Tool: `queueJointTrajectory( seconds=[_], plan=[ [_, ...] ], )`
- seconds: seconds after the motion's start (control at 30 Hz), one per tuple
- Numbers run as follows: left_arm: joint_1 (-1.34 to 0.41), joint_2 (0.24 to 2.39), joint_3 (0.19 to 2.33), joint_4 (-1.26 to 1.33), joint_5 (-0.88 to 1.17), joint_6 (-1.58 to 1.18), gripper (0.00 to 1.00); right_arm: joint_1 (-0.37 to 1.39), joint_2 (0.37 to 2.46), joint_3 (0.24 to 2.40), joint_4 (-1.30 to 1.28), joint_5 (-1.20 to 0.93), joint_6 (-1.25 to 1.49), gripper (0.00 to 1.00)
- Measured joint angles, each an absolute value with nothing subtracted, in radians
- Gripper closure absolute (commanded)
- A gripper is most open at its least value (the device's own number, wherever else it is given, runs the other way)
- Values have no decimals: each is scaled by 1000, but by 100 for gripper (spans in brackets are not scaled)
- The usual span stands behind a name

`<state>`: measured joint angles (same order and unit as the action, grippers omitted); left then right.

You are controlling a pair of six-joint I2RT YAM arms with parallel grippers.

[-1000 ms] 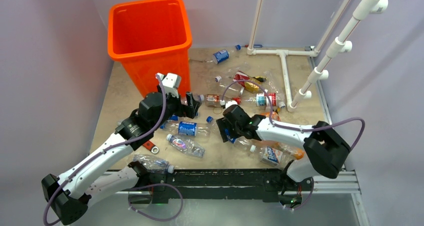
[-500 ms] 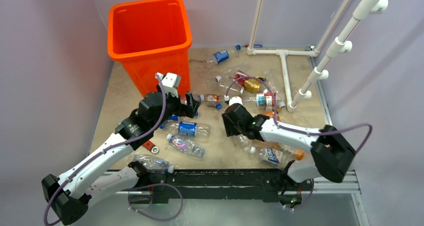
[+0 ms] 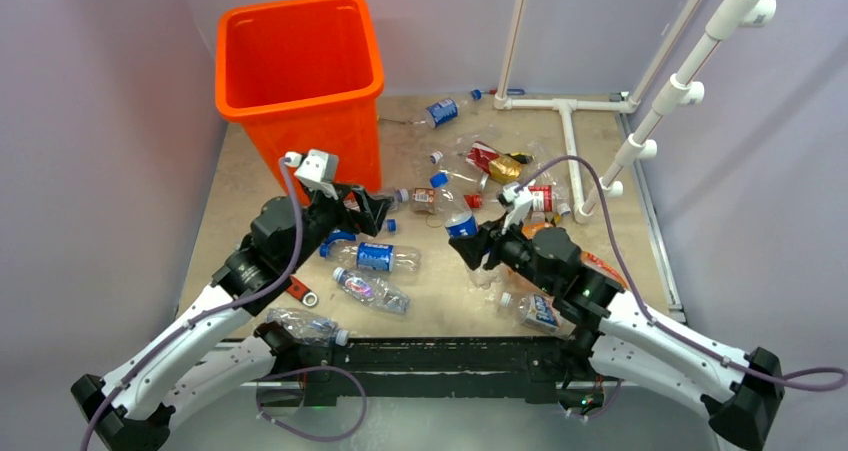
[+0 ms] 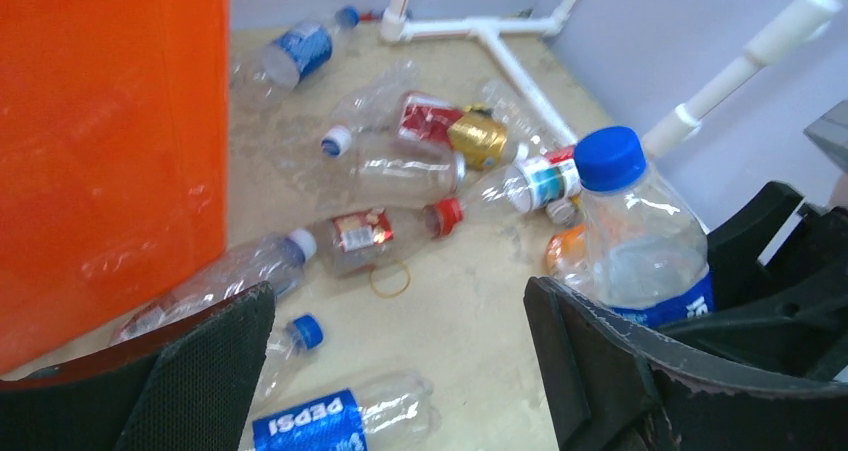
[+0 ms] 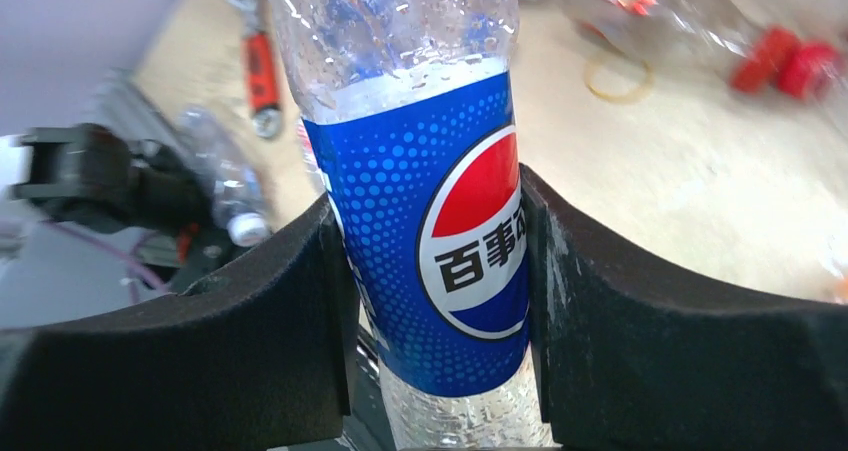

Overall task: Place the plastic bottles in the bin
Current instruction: Pick up the plastic bottle at the center of the board.

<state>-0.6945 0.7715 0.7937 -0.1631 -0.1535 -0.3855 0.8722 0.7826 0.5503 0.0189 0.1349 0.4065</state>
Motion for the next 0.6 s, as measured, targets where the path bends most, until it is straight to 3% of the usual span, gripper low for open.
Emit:
queueJointTrajectory(
  seconds=[0.3,0.6],
  plan=[
    [-694,715,770,61,-4,-419,4,875,619,438,353,-57,399,100],
    [-694,812,857,158,132,-415,6,879,749,294,795,-108,429,100]
  ],
)
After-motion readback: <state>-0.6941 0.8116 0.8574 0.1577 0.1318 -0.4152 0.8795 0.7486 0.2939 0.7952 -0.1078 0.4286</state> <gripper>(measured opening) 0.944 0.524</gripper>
